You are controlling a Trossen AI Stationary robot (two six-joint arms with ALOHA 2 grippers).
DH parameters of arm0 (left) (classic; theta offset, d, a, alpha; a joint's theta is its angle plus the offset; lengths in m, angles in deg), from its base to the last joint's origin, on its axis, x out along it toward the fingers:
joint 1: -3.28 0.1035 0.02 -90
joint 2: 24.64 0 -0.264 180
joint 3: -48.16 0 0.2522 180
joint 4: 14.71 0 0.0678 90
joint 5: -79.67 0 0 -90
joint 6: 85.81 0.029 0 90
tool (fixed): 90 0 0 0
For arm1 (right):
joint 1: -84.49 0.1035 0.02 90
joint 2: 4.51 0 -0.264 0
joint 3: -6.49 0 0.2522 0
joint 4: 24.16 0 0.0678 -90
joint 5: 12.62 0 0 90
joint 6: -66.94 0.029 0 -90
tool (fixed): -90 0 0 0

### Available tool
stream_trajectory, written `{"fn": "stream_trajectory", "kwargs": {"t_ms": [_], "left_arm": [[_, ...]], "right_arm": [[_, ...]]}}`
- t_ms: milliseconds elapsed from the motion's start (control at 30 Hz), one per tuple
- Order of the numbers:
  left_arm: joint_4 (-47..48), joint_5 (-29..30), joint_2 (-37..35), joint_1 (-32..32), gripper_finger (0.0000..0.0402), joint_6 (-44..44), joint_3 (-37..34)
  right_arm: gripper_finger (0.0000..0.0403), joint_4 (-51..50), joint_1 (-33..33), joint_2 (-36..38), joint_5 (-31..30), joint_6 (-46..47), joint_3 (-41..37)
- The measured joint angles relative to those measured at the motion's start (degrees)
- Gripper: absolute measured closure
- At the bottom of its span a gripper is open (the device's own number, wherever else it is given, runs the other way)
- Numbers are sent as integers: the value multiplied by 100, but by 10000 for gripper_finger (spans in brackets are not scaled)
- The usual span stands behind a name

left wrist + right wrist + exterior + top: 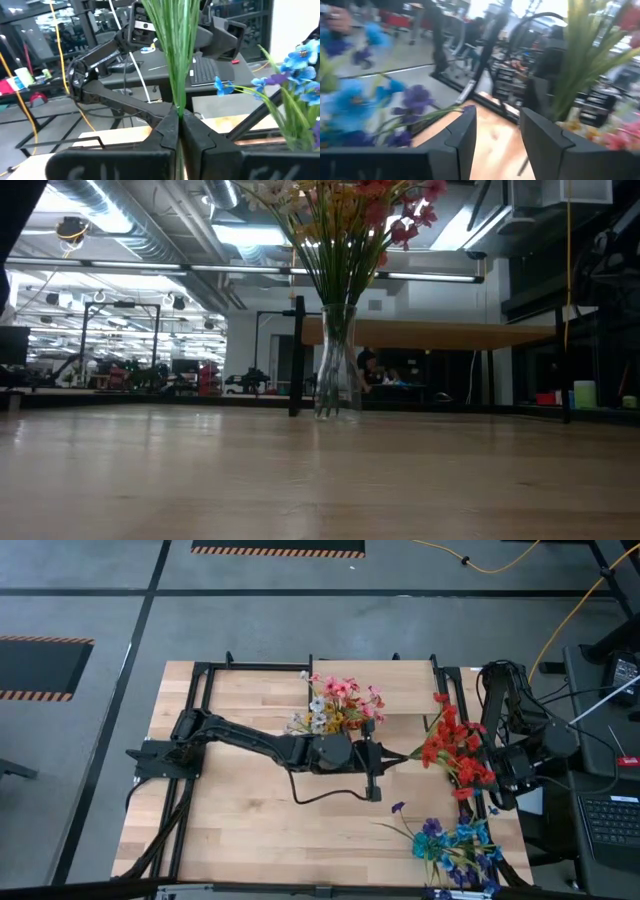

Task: Pick and place flowers into a vace then onto a shelf
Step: Put the red flowers into the blue vase

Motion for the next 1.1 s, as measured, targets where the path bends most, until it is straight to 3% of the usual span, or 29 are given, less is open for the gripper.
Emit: {"fn": "stream_trajectory", "kwargs": {"t_ms": [467,633,867,1100], "left_arm": [[-233,-440,0,42,398,601,-2],[-432,-579,0,100,398,645,-2],[-806,-1003,7,220,398,650,-4],[-712,-1040,7,237,398,647,-4]], "right_arm": [[251,828,-1156,-50,-125,-116,0],[251,987,-1531,-162,380,30,0],[251,1274,-2086,-340,577,47,-2],[251,1508,-2503,-537,775,1,-2]]}}
